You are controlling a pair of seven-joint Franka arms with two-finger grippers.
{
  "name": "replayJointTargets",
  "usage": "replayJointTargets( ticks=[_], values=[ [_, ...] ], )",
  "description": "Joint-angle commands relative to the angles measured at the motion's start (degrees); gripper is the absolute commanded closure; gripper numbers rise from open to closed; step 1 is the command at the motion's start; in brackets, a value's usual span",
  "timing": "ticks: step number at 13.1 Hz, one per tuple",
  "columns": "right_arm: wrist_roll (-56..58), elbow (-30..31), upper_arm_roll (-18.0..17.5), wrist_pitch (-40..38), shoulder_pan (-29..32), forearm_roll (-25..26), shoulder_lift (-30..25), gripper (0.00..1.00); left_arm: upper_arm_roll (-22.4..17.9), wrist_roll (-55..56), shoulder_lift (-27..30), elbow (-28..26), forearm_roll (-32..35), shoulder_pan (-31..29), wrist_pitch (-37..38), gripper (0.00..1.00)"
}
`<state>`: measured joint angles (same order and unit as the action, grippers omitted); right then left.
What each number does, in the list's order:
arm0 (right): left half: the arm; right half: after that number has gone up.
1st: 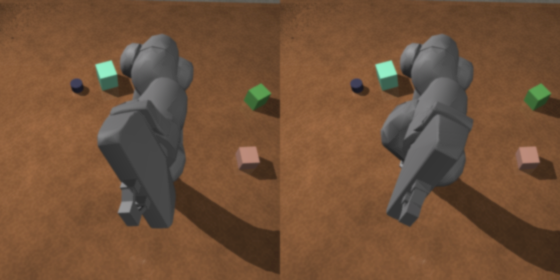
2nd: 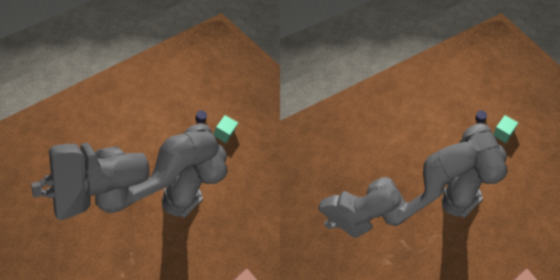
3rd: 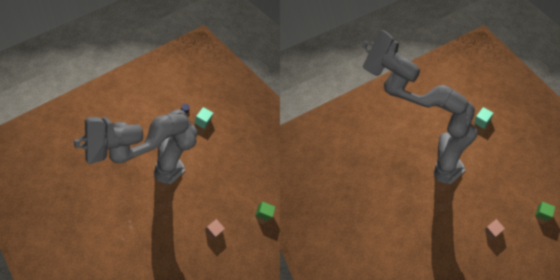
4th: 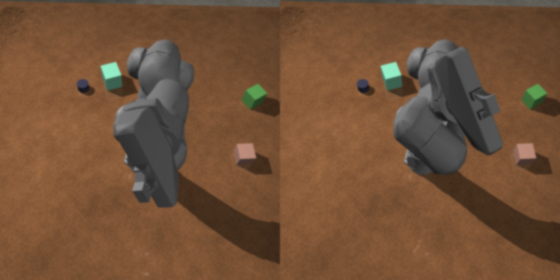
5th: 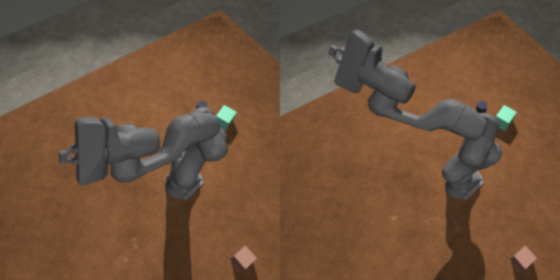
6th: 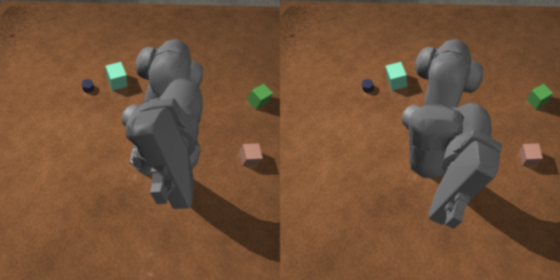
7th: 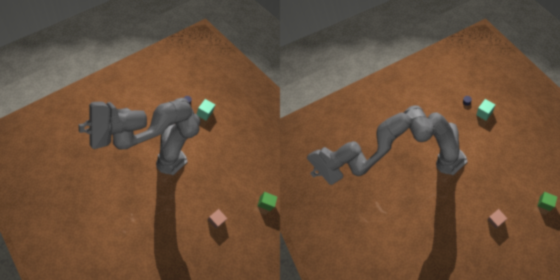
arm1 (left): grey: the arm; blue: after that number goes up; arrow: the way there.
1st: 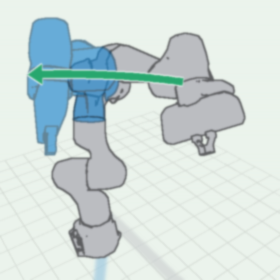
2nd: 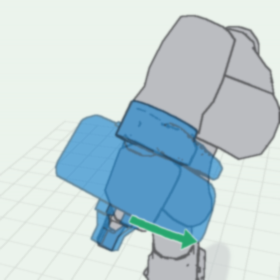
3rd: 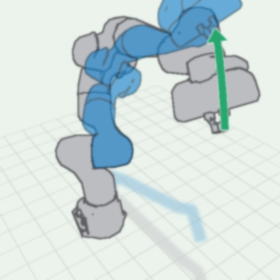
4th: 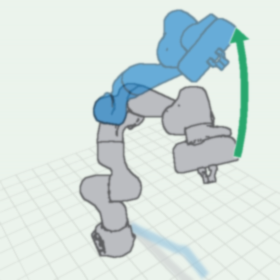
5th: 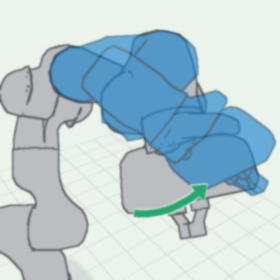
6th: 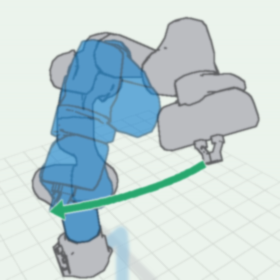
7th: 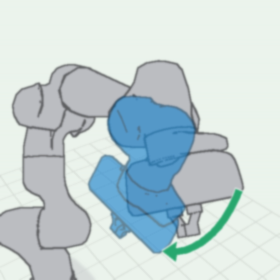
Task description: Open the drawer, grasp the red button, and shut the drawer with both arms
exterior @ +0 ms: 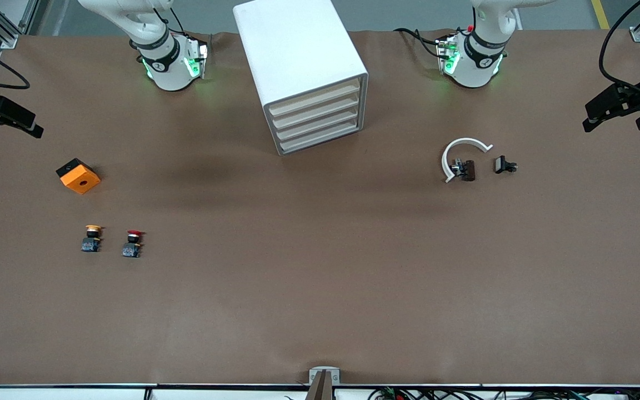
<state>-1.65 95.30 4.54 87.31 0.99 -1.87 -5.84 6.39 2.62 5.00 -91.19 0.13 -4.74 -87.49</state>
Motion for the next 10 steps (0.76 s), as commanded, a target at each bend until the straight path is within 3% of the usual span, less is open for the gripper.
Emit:
replayJointTargets(
  ticks=[1, 10],
  values=[
    [0.0, 1.6, -0.3, 0.8, -0.3, 2.5, -1.7, 0.0, 0.5, 0.3, -0.5, 1.2, -1.0, 0.3, 1.1, 0.0],
    [4.8, 1.9, -1.2, 1.0, 0.2, 3.5, -3.0, 0.0, 3.8, 4.9, -1.2, 1.3, -0.1, 0.4, 1.0, 0.0]
  ],
)
